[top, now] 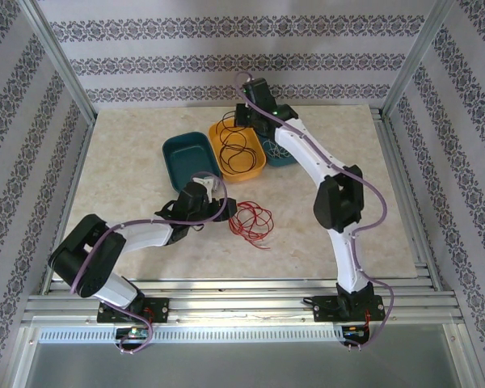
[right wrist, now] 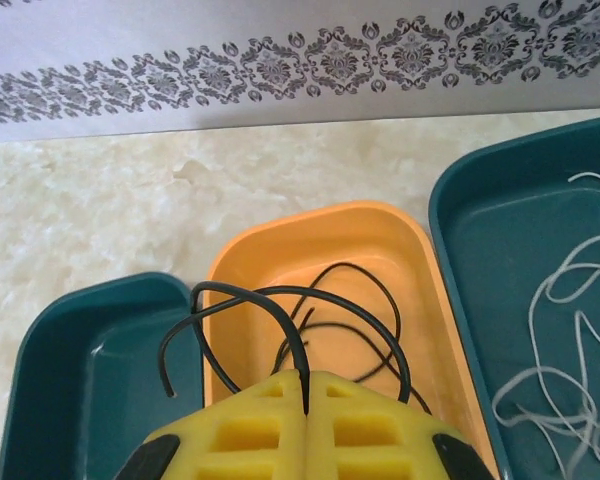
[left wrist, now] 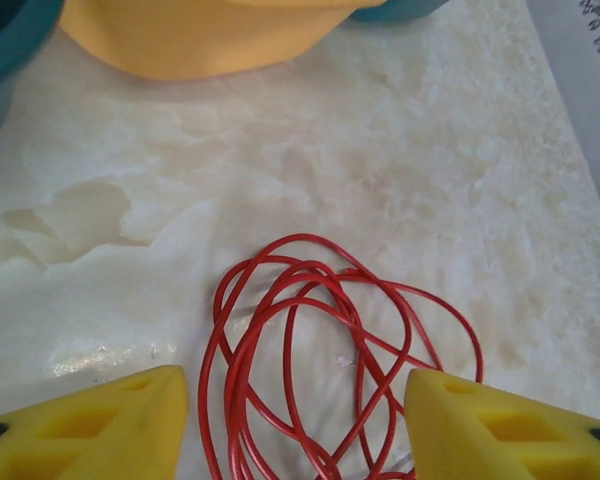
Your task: Untangle the cables
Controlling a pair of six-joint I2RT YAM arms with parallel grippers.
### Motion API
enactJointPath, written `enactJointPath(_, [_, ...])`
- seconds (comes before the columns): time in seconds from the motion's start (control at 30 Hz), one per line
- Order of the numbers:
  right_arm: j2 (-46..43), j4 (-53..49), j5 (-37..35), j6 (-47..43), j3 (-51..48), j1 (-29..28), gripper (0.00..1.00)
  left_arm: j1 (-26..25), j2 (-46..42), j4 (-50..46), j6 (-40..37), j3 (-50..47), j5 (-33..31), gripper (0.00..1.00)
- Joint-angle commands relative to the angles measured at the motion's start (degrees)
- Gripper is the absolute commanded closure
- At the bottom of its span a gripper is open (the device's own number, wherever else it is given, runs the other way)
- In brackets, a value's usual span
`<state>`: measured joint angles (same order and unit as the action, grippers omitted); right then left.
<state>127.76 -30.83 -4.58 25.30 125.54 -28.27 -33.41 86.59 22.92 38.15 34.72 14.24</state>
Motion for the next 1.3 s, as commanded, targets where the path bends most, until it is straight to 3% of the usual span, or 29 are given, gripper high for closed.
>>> enactJointPath(0.0, [3.4,-2.5,-3.0,0.4,5.4,-0.3,1.00,-0.4,-1.8,-2.6,-0.4,-1.1,-1.8,0.36])
enactJointPath(0.1, [5.8,-3.6,-3.7,1.3,6.9,0.0,1.00,-0.4,-2.6,-3.4,-0.7,-1.3,-2.4,0.31])
enactJointPath(0.33, [6.6,-1.9,-3.4,4.5,0.9,-0.2,1.00,0.8,-4.6,-7.2,-1.7,-1.1,-3.6,0.30])
enactJointPath(0.7, [10.6,-2.5,-5.2,6.8,0.6,0.0,1.00,1.8,-6.0,-8.5,-2.4,-1.2,-3.5,0.28])
enactJointPath(0.83, [11.4,-2.9,-3.8,7.2,0.7,0.3,0.93,2.0,-6.2,-8.5,-2.5,-1.2,-3.6,0.25])
enactJointPath(1.07, [7.3,-2.4,-3.3,5.7,-3.2,0.0,0.69,2.2,-6.4,-8.9,-2.5,-1.0,-3.6,0.24])
enactJointPath(1.27, [0.4,-2.2,-3.8,3.4,-9.5,-0.7,0.66,2.7,-6.3,-9.0,-2.6,-0.5,-2.7,0.28])
